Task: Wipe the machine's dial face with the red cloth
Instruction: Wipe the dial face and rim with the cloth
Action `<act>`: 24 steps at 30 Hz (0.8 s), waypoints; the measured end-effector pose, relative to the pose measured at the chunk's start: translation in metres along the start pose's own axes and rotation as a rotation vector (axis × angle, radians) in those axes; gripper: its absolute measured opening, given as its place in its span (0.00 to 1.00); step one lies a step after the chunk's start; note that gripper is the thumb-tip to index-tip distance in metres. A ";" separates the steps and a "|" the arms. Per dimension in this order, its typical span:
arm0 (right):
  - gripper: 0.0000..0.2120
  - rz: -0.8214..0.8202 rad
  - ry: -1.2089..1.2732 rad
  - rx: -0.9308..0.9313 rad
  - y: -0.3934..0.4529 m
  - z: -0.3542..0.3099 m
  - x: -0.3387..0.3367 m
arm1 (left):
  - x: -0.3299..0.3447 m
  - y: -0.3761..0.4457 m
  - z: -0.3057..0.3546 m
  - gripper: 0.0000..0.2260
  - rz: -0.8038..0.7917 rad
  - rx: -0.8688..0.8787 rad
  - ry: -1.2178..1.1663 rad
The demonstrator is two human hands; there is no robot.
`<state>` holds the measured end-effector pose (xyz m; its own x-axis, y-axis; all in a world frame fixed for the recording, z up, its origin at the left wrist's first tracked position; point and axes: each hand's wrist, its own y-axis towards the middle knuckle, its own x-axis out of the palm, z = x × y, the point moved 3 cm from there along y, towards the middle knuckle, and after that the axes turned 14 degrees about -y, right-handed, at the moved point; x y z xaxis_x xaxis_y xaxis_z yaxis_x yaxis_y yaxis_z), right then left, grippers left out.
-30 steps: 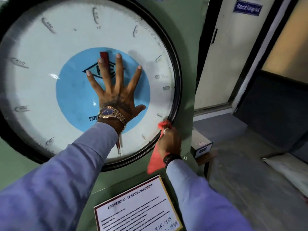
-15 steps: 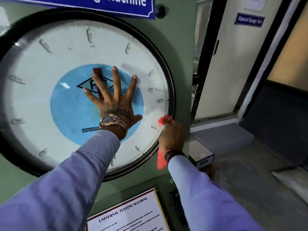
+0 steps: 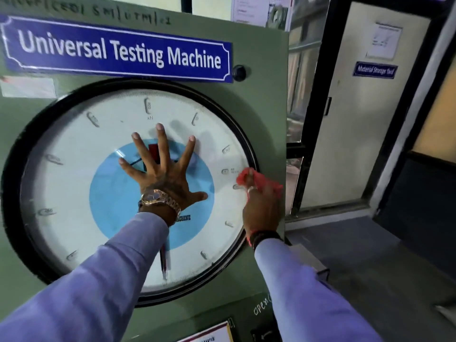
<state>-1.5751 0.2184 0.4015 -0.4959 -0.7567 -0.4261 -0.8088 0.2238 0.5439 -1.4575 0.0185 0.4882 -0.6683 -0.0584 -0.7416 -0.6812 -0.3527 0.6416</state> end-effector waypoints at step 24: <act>0.34 -0.011 -0.368 -0.470 0.031 -0.074 -0.018 | -0.013 0.031 -0.036 0.62 0.123 -0.027 -0.058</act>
<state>-1.5683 0.1931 0.4798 -0.6332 -0.4760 -0.6104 -0.6296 -0.1419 0.7638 -1.4584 -0.0255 0.5106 -0.7629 -0.0488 -0.6446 -0.5853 -0.3714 0.7208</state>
